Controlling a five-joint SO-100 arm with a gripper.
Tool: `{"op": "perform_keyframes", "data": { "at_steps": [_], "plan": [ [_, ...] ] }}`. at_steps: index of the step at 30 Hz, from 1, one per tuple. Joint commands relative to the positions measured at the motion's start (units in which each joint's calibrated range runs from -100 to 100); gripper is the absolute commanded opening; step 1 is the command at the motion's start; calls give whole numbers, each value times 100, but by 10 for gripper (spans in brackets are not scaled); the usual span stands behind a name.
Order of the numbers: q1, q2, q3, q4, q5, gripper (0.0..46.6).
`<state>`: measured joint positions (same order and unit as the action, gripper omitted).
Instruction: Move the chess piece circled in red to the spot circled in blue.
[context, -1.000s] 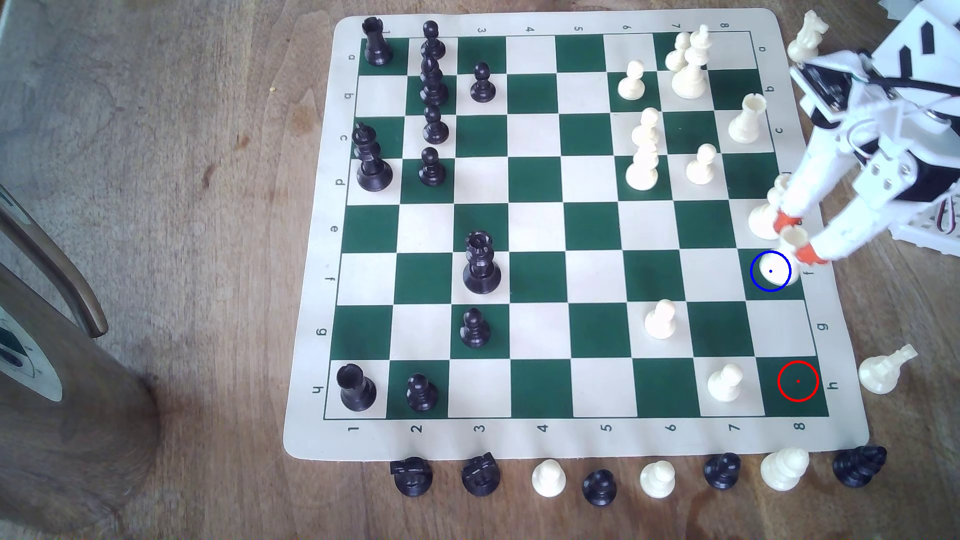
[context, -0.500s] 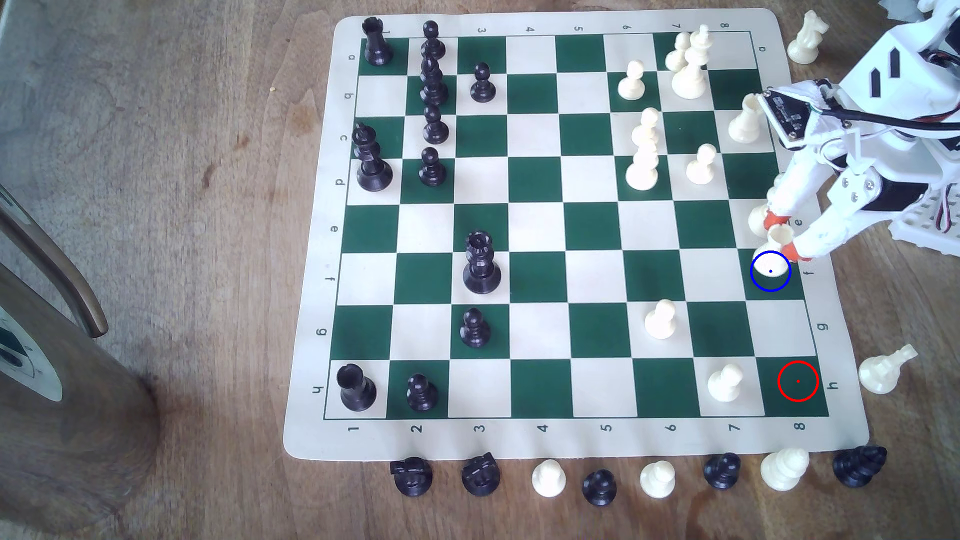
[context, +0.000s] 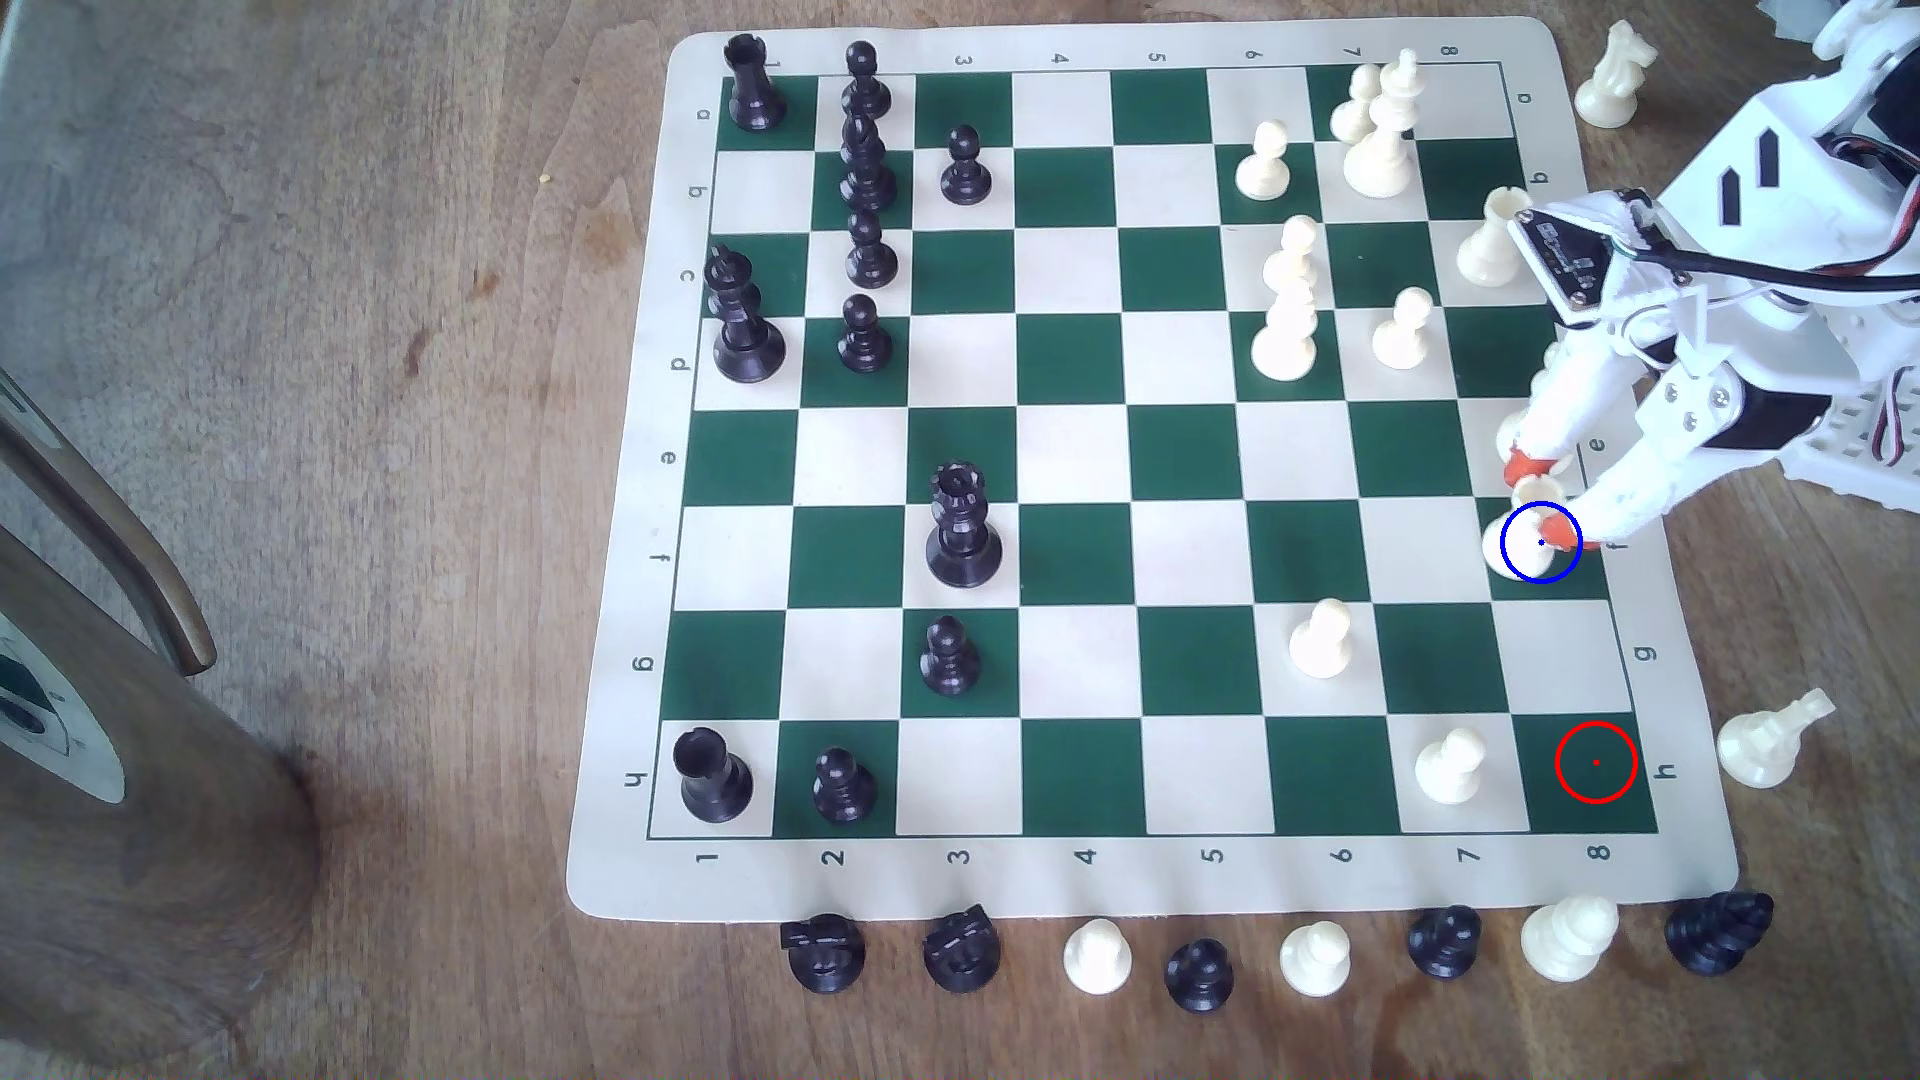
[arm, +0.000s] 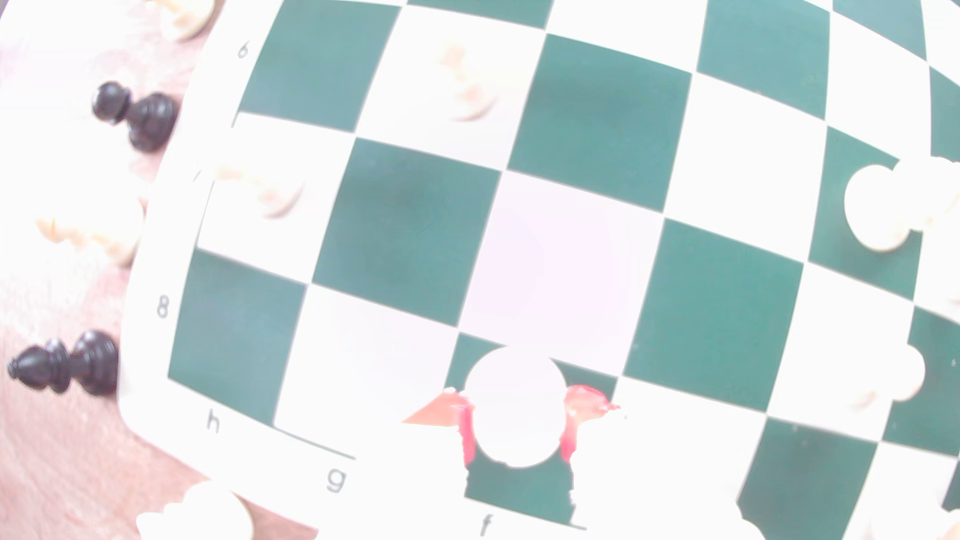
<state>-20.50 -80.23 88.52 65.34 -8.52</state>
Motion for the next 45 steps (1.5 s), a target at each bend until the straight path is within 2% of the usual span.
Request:
{"op": "perform_keyframes", "data": {
  "at_steps": [1, 21, 22, 24, 26, 29, 35, 40, 45],
  "plan": [
    [-113, 77, -203, 18, -24, 2],
    [-175, 85, -412, 288, 44, 2],
    [-175, 85, -412, 288, 44, 35],
    [-144, 60, -403, 288, 29, 136],
    [-128, -16, -366, 288, 20, 196],
    [-120, -67, -366, 297, 0, 225],
    [-105, -67, -557, 329, -5, 251],
    [-11, -127, -1219, 575, -5, 281],
    [200, -543, -1663, 534, -15, 281]
  ]
}}
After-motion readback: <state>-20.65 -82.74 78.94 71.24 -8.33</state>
